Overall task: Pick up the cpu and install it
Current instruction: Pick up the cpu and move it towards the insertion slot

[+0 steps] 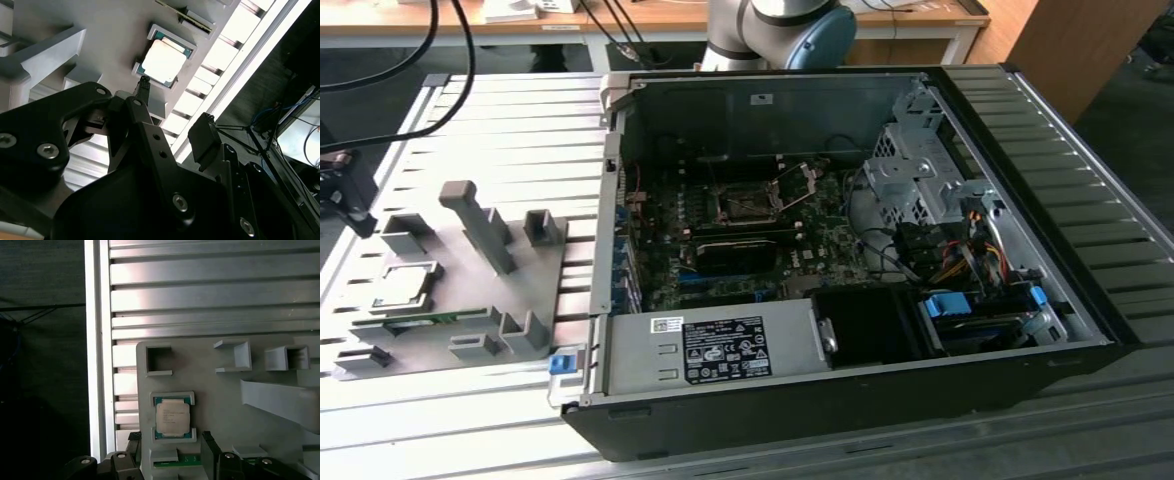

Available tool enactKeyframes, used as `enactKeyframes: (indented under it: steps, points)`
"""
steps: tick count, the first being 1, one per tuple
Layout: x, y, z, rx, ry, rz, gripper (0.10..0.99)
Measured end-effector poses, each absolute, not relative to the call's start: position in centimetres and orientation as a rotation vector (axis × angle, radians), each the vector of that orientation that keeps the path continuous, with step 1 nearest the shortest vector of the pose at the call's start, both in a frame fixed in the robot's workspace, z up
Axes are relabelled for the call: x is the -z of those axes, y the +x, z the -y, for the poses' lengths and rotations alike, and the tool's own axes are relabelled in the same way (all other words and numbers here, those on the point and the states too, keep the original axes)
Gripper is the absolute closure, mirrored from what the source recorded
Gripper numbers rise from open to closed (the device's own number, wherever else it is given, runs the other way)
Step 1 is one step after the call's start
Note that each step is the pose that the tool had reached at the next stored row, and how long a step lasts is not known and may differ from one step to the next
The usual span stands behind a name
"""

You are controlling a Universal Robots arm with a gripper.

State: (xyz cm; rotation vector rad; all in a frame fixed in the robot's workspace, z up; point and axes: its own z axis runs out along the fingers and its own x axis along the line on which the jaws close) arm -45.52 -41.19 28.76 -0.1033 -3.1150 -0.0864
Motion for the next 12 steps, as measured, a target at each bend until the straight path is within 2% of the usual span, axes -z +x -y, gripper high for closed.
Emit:
enactKeyframes:
  steps: [12]
  points:
    - [-28.10,-45.52,41.19,0.087,-0.103,3.115,0.498]
